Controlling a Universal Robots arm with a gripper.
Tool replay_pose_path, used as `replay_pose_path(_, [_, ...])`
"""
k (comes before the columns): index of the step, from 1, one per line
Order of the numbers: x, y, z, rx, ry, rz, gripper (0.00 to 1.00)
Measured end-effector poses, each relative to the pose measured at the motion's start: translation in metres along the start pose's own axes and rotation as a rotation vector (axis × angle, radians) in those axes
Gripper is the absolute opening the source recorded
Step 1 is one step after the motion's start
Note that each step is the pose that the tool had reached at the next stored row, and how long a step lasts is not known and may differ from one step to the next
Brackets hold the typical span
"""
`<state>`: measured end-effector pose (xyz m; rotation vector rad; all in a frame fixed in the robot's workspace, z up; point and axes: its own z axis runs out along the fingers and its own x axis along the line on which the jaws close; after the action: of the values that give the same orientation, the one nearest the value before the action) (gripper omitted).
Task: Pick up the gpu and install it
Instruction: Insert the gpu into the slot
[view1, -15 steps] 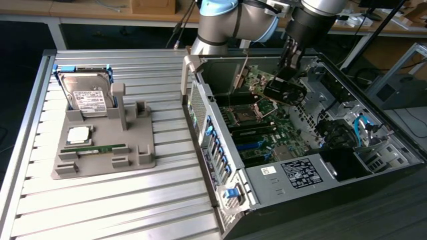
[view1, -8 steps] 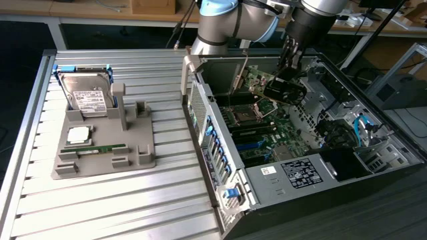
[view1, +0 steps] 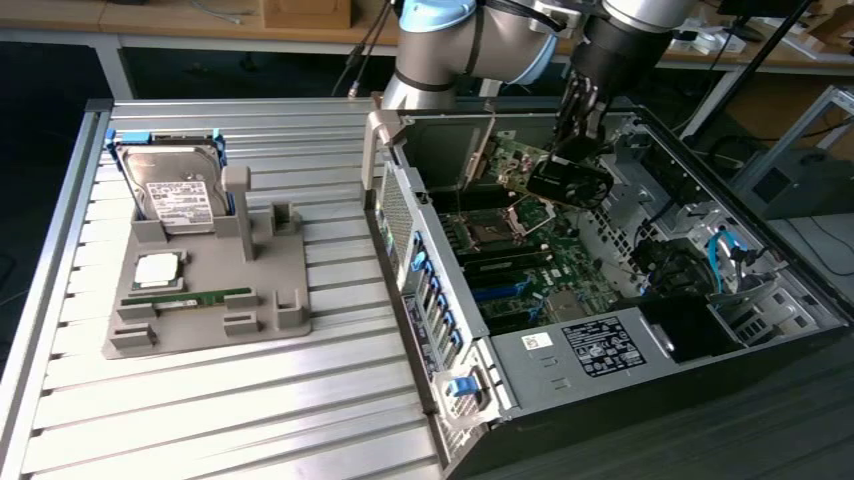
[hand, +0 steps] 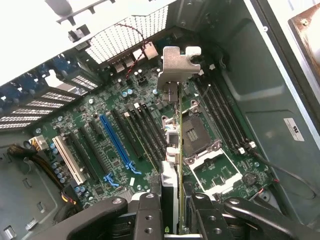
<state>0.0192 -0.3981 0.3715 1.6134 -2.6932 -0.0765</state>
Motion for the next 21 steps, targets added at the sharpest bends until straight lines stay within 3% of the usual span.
replay_pose_path(10, [0.0000, 0.0000, 0.0001, -0.0012, 0.0025, -0.053, 0.27])
replay_pose_path(21, [-0.0007, -0.0012, 0.0004, -0.0017, 0.0034, -0.074, 0.27])
